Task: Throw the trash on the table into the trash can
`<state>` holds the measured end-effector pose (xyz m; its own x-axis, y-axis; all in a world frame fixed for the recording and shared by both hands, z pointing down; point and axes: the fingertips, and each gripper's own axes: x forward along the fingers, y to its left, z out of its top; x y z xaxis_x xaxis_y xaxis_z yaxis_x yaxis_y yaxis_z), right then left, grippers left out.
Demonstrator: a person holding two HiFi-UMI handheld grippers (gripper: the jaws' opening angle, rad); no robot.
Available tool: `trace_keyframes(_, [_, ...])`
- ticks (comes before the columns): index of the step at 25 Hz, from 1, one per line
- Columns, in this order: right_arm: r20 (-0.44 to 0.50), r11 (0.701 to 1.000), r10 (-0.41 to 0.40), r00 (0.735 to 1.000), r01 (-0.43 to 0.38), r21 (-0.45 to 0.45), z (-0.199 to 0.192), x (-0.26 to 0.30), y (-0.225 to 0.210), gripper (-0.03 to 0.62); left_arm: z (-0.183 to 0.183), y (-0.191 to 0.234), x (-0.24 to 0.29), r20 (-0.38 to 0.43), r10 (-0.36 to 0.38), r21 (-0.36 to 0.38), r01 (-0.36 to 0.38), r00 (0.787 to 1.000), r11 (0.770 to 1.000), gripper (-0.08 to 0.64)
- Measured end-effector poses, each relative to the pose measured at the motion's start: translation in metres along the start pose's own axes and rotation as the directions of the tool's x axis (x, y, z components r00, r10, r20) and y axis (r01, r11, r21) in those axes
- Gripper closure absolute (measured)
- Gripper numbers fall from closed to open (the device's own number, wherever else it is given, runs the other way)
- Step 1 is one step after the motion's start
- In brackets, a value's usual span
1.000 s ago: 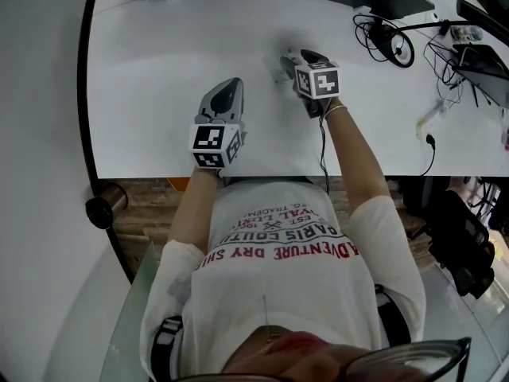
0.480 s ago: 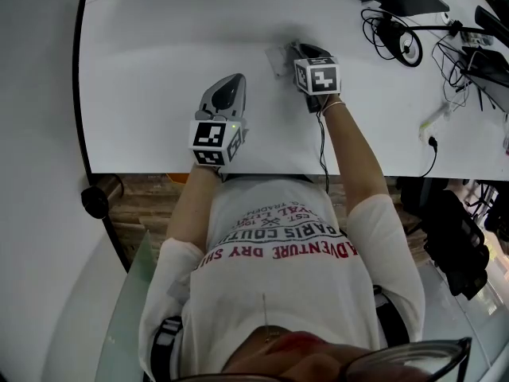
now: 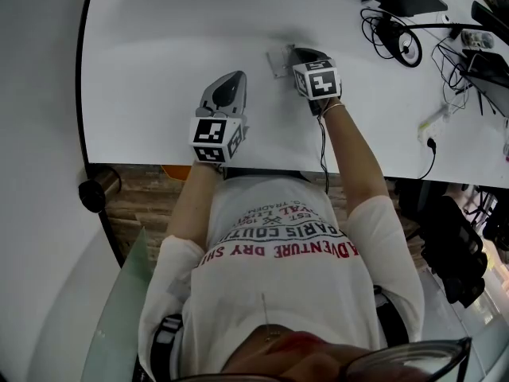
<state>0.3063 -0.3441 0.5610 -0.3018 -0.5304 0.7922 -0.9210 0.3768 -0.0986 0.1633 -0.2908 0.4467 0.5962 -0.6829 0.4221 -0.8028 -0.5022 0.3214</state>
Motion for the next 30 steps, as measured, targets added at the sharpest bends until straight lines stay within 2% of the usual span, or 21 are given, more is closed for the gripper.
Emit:
trace_keyframes(6, [0.094, 0.997, 0.067, 0.993, -0.064, -0.030, 0.020, -0.040, 0.015, 0.566, 0.012, -0.022, -0.013, 0.052, 0.037, 0.011, -0.038, 0.998, 0.999, 0.537])
trace_keyframes(11, [0.171, 0.978, 0.189, 0.967, -0.171, -0.117, 0.037, -0.082, 0.057, 0.566, 0.015, -0.047, -0.049, 0.118, 0.113, 0.018, -0.116, 0.987, 0.993, 0.538])
trace_keyframes(15, [0.173, 0.935, 0.311, 0.935, -0.267, -0.235, 0.041, -0.104, 0.104, 0.566, 0.002, -0.053, -0.090, 0.151, 0.215, 0.005, -0.218, 0.965, 0.976, 0.537])
trace_keyframes(18, [0.152, 0.880, 0.413, 0.898, -0.351, -0.318, 0.041, -0.116, 0.146, 0.566, -0.010, -0.049, -0.127, 0.179, 0.317, -0.026, -0.317, 0.931, 0.948, 0.538])
trace_keyframes(21, [0.110, 0.811, 0.508, 0.855, -0.431, -0.396, 0.032, -0.122, 0.198, 0.566, -0.028, -0.040, -0.171, 0.200, 0.423, -0.081, -0.415, 0.884, 0.906, 0.538])
trace_keyframes(24, [0.041, 0.726, 0.591, 0.806, -0.509, -0.463, 0.016, -0.123, 0.262, 0.566, -0.057, -0.026, -0.222, 0.194, 0.533, -0.144, -0.513, 0.824, 0.846, 0.537])
trace_keyframes(26, [-0.031, 0.644, 0.646, 0.763, -0.567, -0.513, -0.001, -0.123, 0.308, 0.566, -0.080, -0.016, -0.259, 0.179, 0.614, -0.205, -0.582, 0.768, 0.787, 0.537])
trace_keyframes(28, [-0.120, 0.546, 0.693, 0.711, -0.626, -0.557, -0.022, -0.122, 0.358, 0.566, -0.105, -0.005, -0.299, 0.159, 0.695, -0.274, -0.646, 0.701, 0.713, 0.538])
trace_keyframes(30, [-0.197, 0.466, 0.717, 0.669, -0.669, -0.579, -0.043, -0.121, 0.405, 0.566, -0.130, 0.005, -0.339, 0.134, 0.758, -0.330, -0.692, 0.639, 0.642, 0.537])
